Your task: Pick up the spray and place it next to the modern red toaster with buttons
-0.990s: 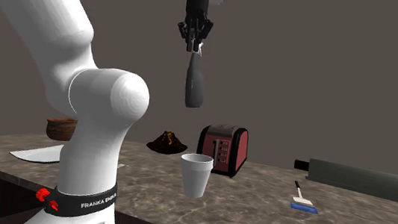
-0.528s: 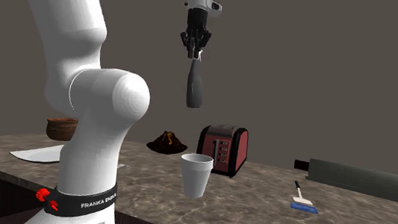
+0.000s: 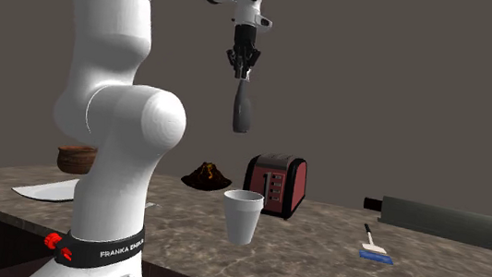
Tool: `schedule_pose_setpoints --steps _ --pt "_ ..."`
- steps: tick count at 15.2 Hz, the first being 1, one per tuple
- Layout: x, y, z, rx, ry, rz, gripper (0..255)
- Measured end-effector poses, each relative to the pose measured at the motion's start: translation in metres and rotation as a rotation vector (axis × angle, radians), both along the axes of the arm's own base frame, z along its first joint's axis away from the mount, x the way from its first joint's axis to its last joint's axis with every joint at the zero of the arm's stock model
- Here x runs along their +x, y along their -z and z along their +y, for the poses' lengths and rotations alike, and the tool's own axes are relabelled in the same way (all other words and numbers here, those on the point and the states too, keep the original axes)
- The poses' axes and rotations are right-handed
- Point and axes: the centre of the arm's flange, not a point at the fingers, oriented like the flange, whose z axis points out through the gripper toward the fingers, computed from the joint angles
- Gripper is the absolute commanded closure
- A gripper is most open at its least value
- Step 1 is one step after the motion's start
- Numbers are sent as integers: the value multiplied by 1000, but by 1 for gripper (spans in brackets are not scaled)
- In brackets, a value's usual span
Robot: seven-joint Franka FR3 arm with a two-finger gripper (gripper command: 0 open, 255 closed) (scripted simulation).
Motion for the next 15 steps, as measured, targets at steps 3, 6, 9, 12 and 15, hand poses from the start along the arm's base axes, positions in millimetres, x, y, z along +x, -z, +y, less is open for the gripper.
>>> schedule_pose_setpoints --steps 3,6,9,12,15 --pt "33 2 27 0 0 0 255" --pt "66 3 50 0 -1 0 255" --pt "95 3 71 0 -1 1 255" --pt "99 13 76 1 0 0 255" --pt "100 29 77 1 0 0 255"
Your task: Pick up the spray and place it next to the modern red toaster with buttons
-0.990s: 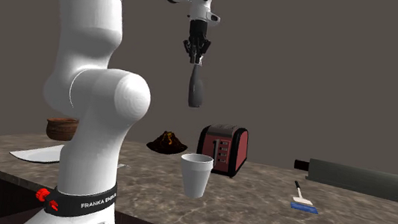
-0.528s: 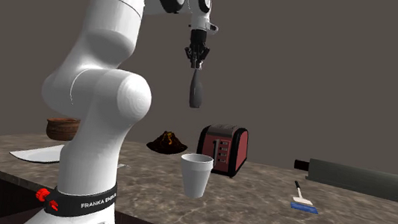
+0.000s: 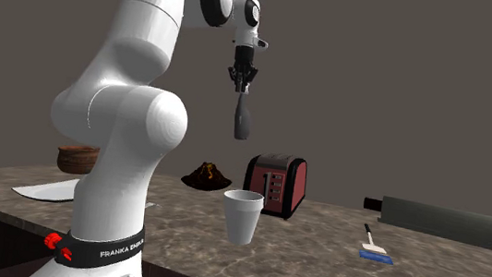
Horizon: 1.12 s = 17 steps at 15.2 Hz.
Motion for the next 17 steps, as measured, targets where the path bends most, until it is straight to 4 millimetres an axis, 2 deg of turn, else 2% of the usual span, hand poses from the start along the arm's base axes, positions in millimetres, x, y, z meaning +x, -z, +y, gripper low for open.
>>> schedule_pose_setpoints --steps 17 --pt "1 89 -1 0 0 0 255"
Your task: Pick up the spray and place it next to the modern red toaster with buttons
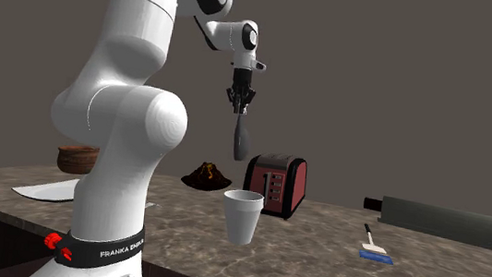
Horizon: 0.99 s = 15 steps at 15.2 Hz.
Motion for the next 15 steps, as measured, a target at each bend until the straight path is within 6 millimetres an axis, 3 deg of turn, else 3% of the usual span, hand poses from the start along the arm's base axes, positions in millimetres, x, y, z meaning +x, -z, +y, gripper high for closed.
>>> schedule_pose_setpoints --steps 15 --pt "-1 79 0 0 0 0 255"
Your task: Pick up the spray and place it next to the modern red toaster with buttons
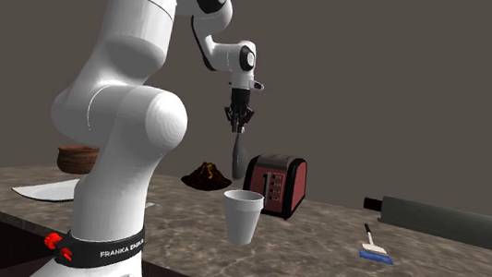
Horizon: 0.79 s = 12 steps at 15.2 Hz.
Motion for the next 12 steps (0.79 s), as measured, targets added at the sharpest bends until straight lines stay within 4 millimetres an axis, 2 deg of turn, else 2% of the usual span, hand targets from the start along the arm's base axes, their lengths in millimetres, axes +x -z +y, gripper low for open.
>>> schedule_pose_setpoints --steps 12 --pt "0 64 -1 0 0 0 255"
